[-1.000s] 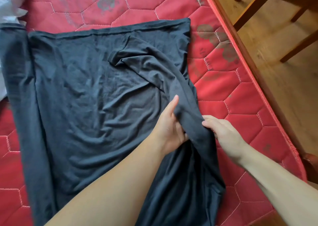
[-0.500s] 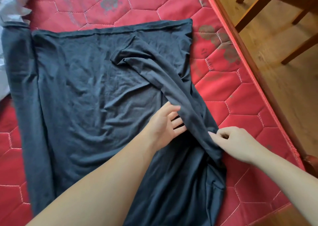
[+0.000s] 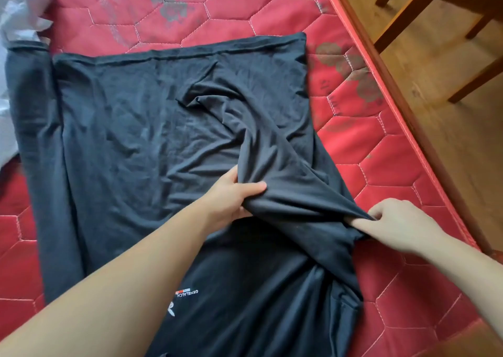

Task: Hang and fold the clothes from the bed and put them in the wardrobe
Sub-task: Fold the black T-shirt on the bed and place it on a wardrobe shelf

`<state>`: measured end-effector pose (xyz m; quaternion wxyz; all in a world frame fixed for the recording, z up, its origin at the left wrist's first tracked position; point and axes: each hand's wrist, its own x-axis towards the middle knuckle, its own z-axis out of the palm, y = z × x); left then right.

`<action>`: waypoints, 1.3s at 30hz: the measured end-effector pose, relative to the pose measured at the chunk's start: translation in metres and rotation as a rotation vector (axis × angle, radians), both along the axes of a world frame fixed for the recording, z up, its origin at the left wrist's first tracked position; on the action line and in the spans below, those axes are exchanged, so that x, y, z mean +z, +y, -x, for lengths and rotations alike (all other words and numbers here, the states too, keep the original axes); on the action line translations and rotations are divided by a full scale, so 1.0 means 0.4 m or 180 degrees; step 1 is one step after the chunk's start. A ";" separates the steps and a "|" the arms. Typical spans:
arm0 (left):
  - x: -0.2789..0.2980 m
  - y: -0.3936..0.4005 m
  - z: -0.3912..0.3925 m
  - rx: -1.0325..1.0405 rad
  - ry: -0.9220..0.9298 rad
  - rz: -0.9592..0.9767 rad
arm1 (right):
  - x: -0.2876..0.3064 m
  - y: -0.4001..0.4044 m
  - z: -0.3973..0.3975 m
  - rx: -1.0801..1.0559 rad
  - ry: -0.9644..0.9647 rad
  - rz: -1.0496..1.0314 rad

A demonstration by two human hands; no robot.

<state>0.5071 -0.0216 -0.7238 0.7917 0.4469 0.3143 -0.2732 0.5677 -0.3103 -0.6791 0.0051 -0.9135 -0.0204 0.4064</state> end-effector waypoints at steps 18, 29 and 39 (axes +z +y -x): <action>0.030 0.187 -0.217 0.0983 0.0421 -0.1171 | -0.078 0.640 -0.361 -0.0649 -0.0696 -0.2073; 0.019 0.378 -0.290 0.2293 -0.0236 -0.1828 | -0.045 0.802 -0.440 -0.0939 -0.0089 -0.3538; -0.060 0.382 -0.226 -0.1046 -0.0979 -0.5418 | -0.136 0.753 -0.284 0.2069 -0.2519 -0.2244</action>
